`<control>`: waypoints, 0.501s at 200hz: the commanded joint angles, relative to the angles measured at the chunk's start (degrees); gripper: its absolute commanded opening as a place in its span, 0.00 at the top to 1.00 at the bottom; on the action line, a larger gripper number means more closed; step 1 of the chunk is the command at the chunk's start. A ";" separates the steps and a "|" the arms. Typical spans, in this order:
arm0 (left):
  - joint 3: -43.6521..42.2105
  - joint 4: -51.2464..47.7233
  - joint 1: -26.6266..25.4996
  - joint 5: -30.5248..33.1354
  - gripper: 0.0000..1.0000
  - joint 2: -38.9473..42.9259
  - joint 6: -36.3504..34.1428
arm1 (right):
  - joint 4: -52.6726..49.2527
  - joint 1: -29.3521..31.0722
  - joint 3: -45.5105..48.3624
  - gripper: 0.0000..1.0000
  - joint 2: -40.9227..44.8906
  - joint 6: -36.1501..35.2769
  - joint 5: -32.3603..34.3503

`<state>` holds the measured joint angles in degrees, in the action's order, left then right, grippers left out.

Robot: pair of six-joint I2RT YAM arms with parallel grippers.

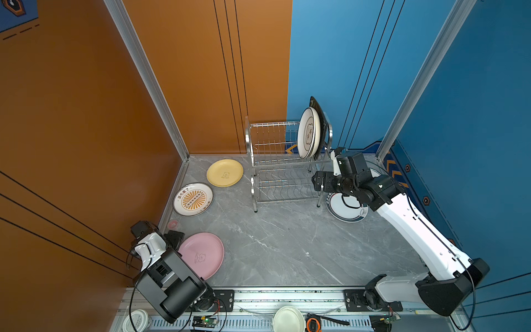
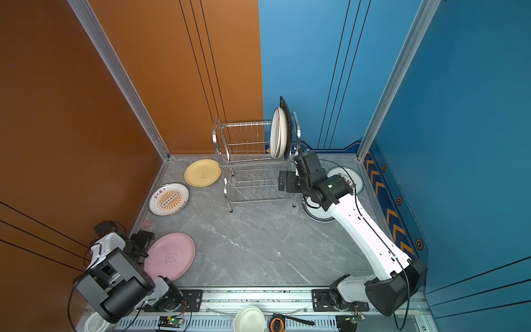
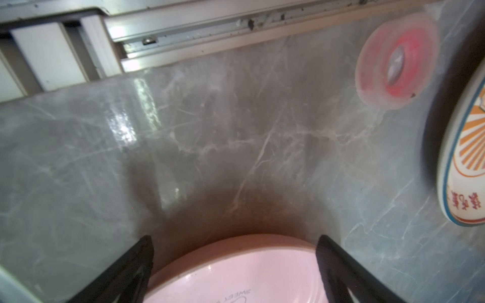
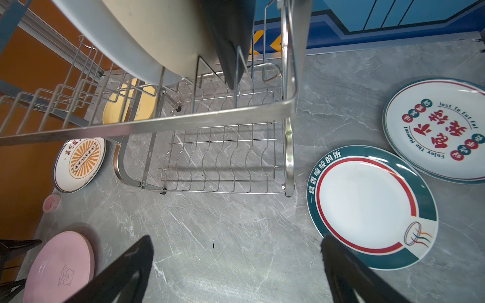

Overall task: Load the plates into the dish rack
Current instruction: 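Move the left gripper to the pink plate while the right withdraws from the rack, then pinch the pink plate rim with the left gripper and drag it toward the right gripper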

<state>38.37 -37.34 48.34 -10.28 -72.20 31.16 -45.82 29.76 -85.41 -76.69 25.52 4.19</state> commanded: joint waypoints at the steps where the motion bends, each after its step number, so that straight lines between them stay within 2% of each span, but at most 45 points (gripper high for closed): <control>1: -1.49 -0.36 -1.88 -4.22 0.03 1.13 1.38 | 1.04 -0.49 1.24 0.00 1.56 -0.38 -0.93; 50: -5.28 -1.32 -10.35 -6.99 0.03 8.31 8.36 | 1.79 -0.64 3.09 0.00 2.75 0.45 -1.24; 74: -7.17 -1.60 -16.99 -8.18 0.03 9.99 12.31 | 2.06 -0.58 4.08 0.00 3.41 1.01 -1.33; 100: -8.22 -1.60 -26.40 -5.73 0.03 13.11 18.25 | 2.05 -0.49 4.66 0.00 3.83 1.33 -1.38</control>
<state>31.48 -37.06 28.32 -15.73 -61.60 42.19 -44.82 29.56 -81.78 -74.52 25.80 3.16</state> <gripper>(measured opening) 0.973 0.999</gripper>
